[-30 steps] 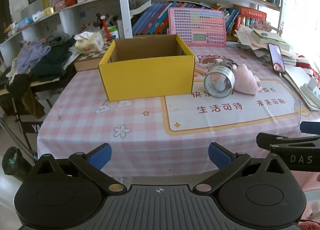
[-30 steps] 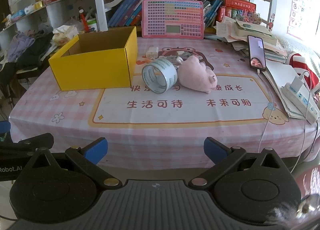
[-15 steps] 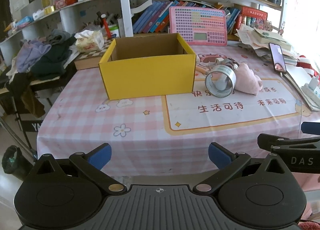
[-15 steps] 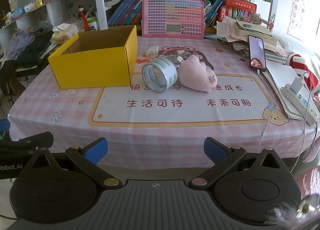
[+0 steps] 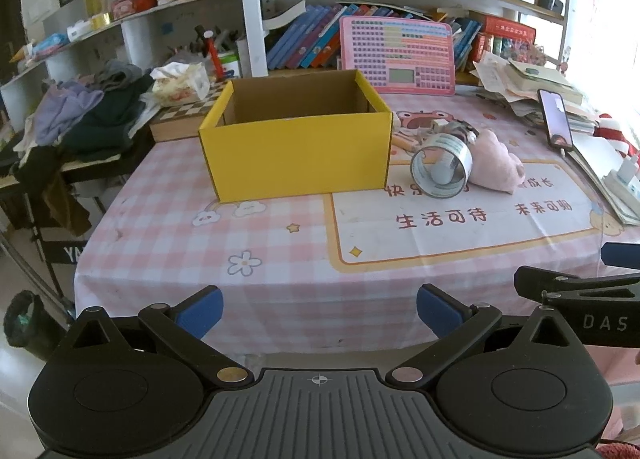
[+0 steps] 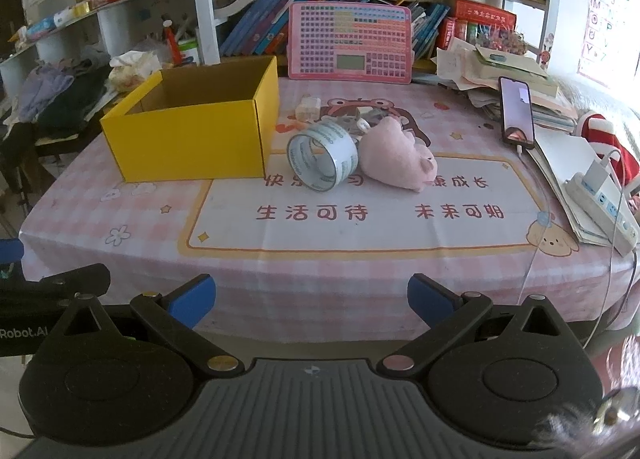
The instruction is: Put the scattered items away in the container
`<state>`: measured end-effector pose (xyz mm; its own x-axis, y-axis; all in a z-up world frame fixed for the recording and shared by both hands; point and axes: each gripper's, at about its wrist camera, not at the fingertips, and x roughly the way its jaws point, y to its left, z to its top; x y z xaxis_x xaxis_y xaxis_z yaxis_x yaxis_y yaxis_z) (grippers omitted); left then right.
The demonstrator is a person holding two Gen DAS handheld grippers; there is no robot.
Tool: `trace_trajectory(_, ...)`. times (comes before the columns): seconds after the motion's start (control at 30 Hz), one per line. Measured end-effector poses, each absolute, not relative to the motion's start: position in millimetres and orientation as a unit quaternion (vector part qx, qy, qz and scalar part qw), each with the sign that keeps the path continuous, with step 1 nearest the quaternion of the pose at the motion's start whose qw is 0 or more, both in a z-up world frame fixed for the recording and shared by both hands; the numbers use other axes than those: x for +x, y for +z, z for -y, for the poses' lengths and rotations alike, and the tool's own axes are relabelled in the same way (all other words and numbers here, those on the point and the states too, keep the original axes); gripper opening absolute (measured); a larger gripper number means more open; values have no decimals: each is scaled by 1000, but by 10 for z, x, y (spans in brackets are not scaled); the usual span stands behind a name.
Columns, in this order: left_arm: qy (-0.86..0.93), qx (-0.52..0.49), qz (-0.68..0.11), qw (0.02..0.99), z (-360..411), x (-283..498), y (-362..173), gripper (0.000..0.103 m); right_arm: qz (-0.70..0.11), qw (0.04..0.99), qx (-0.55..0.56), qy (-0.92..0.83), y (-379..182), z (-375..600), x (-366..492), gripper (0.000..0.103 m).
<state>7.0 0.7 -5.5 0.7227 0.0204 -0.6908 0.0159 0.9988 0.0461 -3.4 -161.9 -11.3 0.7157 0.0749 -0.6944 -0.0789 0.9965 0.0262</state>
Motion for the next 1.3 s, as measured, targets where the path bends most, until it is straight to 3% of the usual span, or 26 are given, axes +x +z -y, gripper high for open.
trace_trajectory(1.3, -1, 15, -374, 927, -163, 189, -65, 103, -395, 918, 1, 42, -160, 1517, 129, 103)
